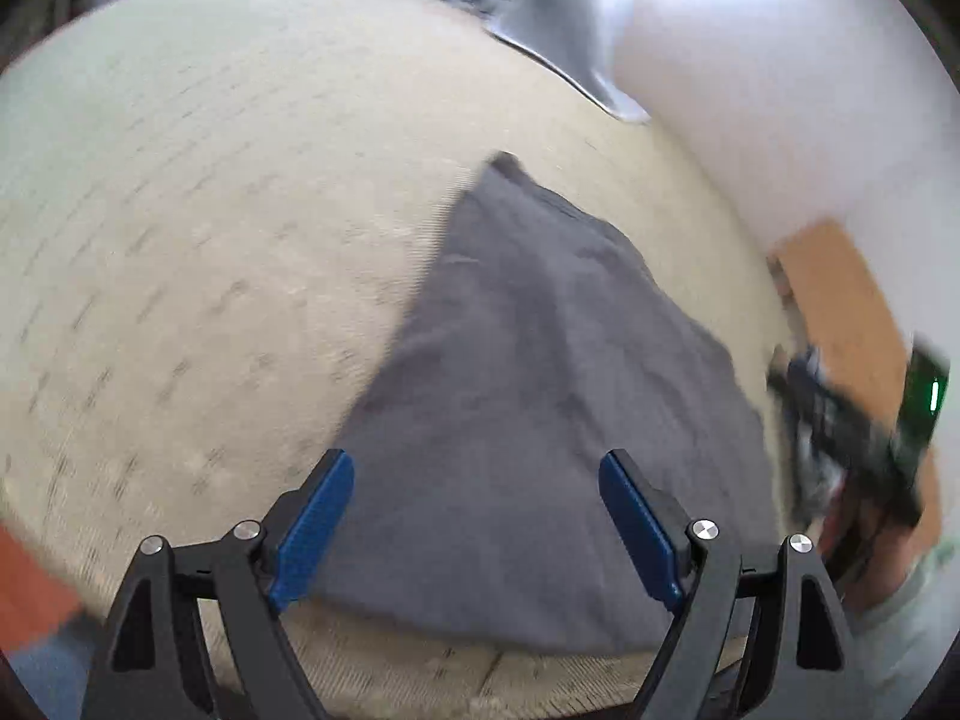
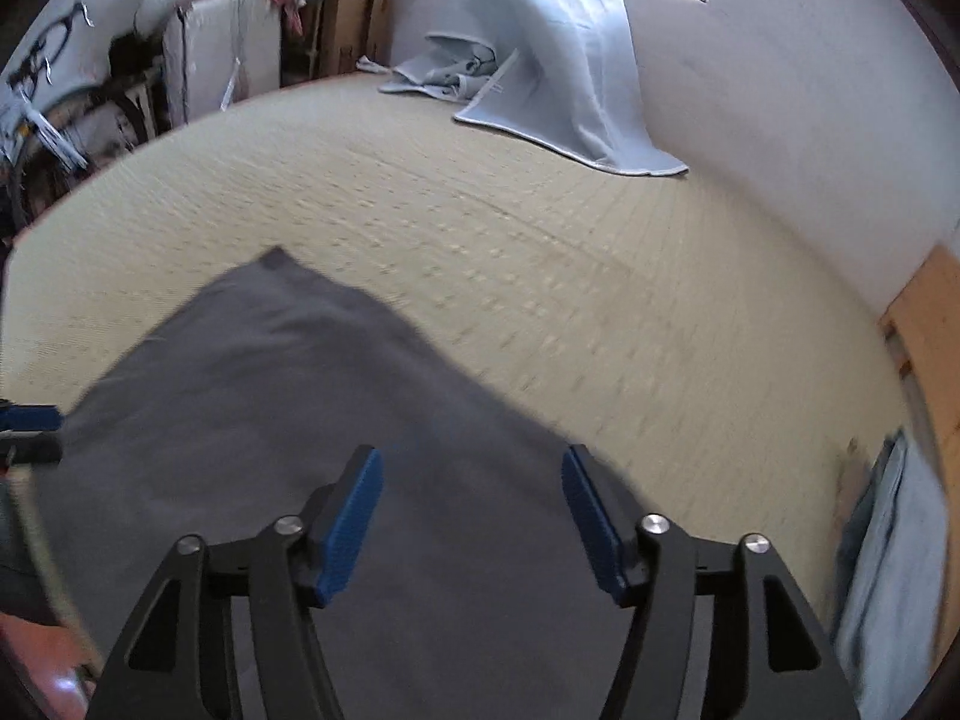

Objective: Fold clothes
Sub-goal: 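Lay the folded hem down and open both grippers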

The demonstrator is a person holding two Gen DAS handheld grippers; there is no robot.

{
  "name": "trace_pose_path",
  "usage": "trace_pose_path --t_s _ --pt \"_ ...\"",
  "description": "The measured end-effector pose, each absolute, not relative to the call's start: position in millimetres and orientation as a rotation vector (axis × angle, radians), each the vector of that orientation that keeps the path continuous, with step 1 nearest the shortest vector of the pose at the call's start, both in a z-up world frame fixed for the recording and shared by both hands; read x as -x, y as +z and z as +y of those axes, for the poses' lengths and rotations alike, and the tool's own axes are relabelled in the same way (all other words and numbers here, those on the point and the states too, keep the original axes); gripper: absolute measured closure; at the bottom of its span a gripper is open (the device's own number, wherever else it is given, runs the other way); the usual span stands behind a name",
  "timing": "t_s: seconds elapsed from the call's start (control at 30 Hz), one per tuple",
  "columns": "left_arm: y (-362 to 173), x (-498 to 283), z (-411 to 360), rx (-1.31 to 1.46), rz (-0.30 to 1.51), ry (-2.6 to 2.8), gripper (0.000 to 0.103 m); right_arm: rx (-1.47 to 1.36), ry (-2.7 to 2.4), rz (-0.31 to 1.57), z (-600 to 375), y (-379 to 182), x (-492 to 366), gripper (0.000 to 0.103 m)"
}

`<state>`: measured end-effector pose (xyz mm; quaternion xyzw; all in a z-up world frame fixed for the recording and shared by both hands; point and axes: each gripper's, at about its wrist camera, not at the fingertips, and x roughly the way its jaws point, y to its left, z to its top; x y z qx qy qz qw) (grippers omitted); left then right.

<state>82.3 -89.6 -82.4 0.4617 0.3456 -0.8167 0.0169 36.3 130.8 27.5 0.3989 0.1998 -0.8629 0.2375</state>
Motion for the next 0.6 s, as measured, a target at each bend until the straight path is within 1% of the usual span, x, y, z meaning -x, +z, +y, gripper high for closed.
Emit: trace_pose_path --t_s 0.17,0.3,0.43,0.47,0.6 --pt "-92.0 -117.2 -119.1 -1.374 1.429 -2.397 0.016 -1.032 -2.374 0.404 135.1 38.4 -84.8 0.035" --pt "-100.6 -138.8 -129.7 -1.322 1.584 -2.299 0.016 -0.959 -2.38 0.279 138.1 41.5 -118.6 0.034" --pt "-115.1 -148.6 -125.8 -1.298 1.758 -2.176 0.014 -0.954 -2.357 0.282 132.5 37.7 -138.2 0.034" --pt "-117.4 -149.7 -122.4 -1.299 1.786 -2.163 0.014 -0.95 -2.353 0.287 131.3 36.6 -143.1 0.034" --pt "-117.9 -144.1 -116.2 -1.303 1.773 -2.17 0.013 -0.945 -2.325 0.29 126.8 29.6 -158.2 0.034"
